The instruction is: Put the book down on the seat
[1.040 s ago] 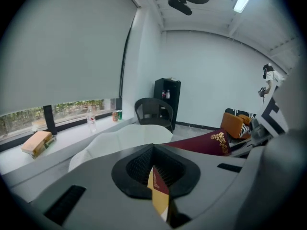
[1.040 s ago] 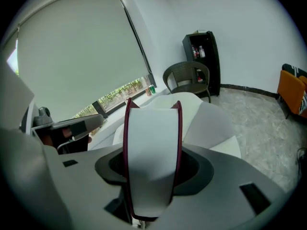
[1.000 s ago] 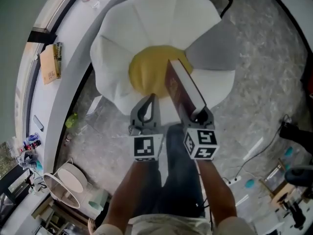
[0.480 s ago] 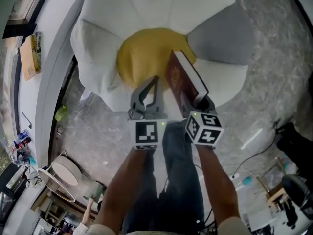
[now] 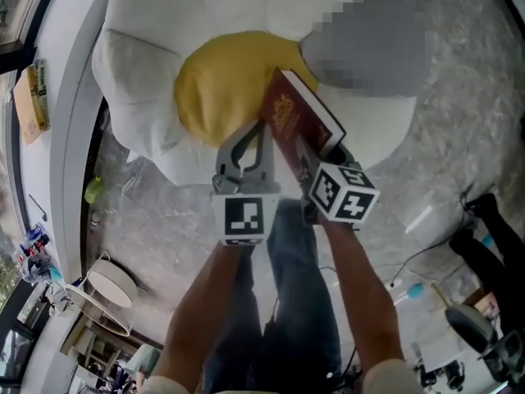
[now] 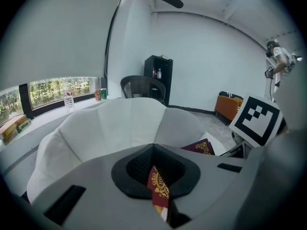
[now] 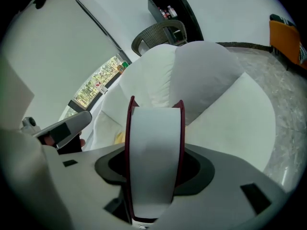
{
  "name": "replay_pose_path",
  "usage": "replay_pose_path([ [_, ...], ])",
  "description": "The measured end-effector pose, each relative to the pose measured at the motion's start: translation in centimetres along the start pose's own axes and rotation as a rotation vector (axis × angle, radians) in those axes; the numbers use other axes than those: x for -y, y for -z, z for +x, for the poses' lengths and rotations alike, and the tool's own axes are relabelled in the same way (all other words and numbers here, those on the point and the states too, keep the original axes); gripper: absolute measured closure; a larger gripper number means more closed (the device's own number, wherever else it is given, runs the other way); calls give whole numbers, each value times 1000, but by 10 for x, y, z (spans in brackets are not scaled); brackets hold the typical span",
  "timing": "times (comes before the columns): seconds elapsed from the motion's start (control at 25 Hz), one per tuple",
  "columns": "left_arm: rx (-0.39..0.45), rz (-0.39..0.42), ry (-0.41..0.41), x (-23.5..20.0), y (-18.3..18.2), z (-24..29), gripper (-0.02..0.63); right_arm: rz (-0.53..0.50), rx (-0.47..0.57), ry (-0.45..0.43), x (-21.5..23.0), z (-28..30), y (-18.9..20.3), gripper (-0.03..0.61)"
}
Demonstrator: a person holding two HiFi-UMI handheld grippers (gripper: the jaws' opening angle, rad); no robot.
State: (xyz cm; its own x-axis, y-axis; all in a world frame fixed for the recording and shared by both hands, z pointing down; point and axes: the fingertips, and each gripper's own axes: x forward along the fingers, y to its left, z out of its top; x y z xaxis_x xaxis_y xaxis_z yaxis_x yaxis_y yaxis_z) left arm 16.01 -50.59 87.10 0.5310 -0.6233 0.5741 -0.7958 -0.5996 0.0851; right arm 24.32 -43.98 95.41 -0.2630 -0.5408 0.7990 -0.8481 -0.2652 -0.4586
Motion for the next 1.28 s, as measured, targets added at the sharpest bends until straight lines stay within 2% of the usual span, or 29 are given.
replay_pose_path([
  [0.24, -12, 15, 40, 30, -3, 16, 607, 44, -13, 19, 30, -2, 2, 337],
  [0.4, -23, -4, 49, 40, -2, 23, 607, 35, 13, 116, 50, -5, 2, 269],
  [0.52, -14, 3, 56, 44, -6, 25, 607, 41, 19, 164, 61, -8, 3, 254],
  [0.68, -11, -13, 56, 47, -8, 26, 607, -6, 32, 236, 72, -16, -1, 229],
  [1.0, -7, -32, 47, 52, -6, 21, 607, -9, 56, 258, 82, -31, -2, 212],
  [1.16, 2, -32, 45, 49, -12, 13, 607, -4, 105, 241, 69, -43, -11, 213],
  [1.28, 22, -31, 41, 46, -22, 5, 607, -37, 166, 221, 51, -59, -24, 213],
])
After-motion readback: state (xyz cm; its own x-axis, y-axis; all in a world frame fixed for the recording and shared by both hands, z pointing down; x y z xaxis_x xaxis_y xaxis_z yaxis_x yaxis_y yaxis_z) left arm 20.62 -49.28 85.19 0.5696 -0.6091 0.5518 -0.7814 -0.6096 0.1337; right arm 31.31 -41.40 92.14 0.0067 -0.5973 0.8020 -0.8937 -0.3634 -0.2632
